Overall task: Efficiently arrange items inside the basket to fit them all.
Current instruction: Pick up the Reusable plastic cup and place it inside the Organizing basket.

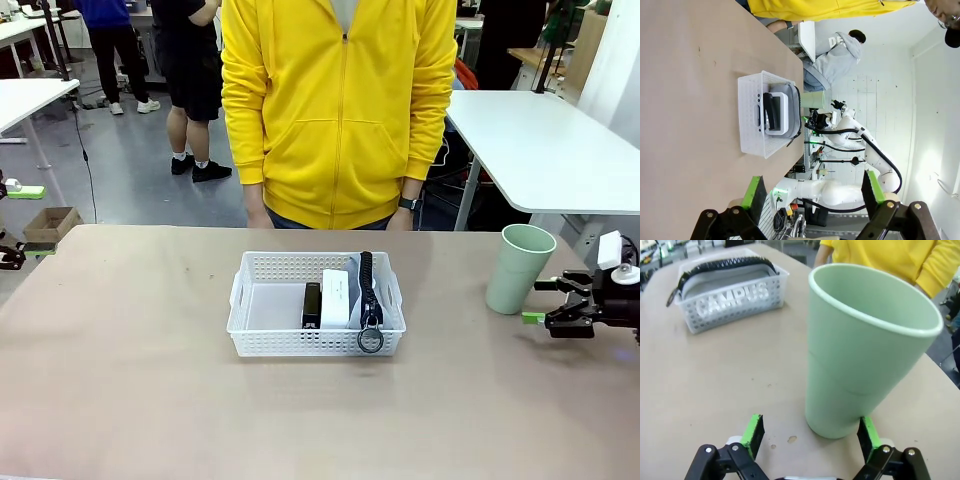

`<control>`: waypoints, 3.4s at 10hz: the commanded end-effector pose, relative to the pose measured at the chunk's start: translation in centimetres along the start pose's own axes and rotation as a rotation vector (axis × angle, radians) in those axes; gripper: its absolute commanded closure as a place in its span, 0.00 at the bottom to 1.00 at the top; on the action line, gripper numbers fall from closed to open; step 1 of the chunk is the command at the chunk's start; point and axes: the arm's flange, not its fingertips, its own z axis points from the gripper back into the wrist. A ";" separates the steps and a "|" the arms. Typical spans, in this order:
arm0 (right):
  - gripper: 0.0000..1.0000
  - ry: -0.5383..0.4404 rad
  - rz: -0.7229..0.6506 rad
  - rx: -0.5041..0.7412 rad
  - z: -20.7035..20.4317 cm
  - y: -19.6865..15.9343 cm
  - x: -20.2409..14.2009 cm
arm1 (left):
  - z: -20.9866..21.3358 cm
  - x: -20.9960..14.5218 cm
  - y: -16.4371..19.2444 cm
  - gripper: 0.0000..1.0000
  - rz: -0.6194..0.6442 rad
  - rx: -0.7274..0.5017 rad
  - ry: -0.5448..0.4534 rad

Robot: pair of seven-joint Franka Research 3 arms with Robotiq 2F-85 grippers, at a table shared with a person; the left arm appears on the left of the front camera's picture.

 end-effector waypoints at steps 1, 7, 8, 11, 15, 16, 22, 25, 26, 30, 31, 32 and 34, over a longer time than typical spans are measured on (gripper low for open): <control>0.00 -0.055 -0.060 0.010 -0.4 -1.6 -1.1 | 0.0 -0.3 -0.2 0.00 0.005 0.004 0.003; 0.00 -0.157 -0.170 -0.047 -2.9 -3.2 -3.4 | 0.0 -0.3 -0.2 0.00 0.005 0.004 0.003; 0.00 -0.167 -0.172 -0.050 -3.3 -3.2 -3.6 | 0.0 -0.3 -0.2 0.00 0.005 0.004 0.003; 0.00 -0.185 -0.179 -0.007 -4.8 -3.2 -4.1 | 0.0 -0.3 -0.2 0.00 0.005 0.004 0.003; 0.00 -0.196 -0.156 0.023 -6.4 -3.3 -3.3 | 0.0 -0.3 -0.2 0.00 0.005 0.004 0.003; 0.00 -0.217 -0.147 0.028 -6.4 -3.4 -2.9 | 0.0 -0.3 -0.2 0.00 0.005 0.004 0.003; 0.00 -0.317 -0.137 0.084 -4.1 -2.8 2.5 | 0.0 -0.3 -0.2 0.00 0.005 0.004 0.003; 0.00 -0.306 -0.111 0.092 -4.0 -2.7 3.5 | 0.0 -0.3 -0.2 0.00 0.005 0.004 0.003; 0.00 -0.295 -0.103 0.104 -3.9 -2.6 3.4 | 0.0 -0.3 -0.2 0.00 0.005 0.004 0.003; 1.00 -0.293 -0.085 0.177 -3.3 -2.5 3.1 | 0.0 -0.3 -0.2 0.00 0.005 0.004 0.003; 0.63 -0.301 -0.080 0.180 -3.1 -2.4 3.3 | 0.0 -0.3 -0.2 0.00 0.005 0.004 0.003; 1.00 -0.313 -0.074 0.185 -2.6 -2.1 3.8 | 0.0 -0.3 -0.2 0.00 0.005 0.004 0.003; 1.00 -0.281 -0.068 0.250 -1.0 -1.0 6.1 | 0.0 -0.3 -0.2 0.00 0.005 0.004 0.003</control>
